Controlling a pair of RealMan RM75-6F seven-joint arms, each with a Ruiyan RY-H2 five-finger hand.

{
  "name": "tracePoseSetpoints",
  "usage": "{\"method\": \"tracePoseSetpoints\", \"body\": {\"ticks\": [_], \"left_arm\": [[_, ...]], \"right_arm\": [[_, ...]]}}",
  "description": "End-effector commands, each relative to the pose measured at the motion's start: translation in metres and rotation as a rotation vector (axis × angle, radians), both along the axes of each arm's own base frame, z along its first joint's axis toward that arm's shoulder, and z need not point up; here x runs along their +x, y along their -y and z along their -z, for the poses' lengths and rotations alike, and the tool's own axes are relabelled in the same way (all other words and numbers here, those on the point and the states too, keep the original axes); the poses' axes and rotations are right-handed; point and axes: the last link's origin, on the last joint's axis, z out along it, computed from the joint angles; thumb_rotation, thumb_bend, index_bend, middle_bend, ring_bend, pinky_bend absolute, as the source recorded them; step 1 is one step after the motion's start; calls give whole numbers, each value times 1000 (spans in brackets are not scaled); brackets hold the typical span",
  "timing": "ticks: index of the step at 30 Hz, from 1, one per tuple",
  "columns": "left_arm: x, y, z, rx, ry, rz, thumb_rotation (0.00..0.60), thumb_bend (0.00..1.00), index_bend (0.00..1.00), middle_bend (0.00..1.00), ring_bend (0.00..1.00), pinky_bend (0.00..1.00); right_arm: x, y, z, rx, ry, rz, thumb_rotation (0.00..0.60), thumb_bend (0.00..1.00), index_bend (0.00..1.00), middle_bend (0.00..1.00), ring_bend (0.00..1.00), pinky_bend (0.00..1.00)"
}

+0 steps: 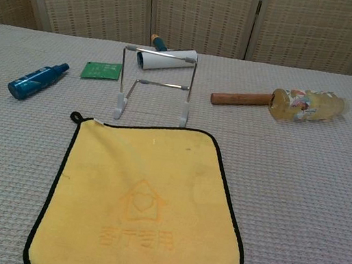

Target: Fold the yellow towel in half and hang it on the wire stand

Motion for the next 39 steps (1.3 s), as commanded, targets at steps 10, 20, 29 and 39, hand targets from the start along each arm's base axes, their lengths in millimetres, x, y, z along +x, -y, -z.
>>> {"method": "tracePoseSetpoints", "body": {"ticks": [10, 20, 29, 39], "left_arm": [[0, 1, 3, -28, 7, 24, 600, 345, 163, 388, 311, 384], [3, 1, 4, -111, 25, 108, 600, 345, 291, 443, 403, 396], [11, 3, 19, -272, -10, 241, 600, 345, 449, 804, 737, 784], [30, 5, 57, -493, -69, 512, 600, 331, 449, 955, 880, 901]], "right_arm": [[1, -2, 0, 6, 4, -5, 600, 435, 313, 380, 337, 336], [6, -4, 4, 20, 13, -31, 600, 435, 313, 381, 337, 335], [16, -3, 10, 58, 20, -65, 600, 434, 313, 380, 337, 335], [25, -1, 19, 103, 27, -99, 600, 434, 313, 381, 337, 336]]}}
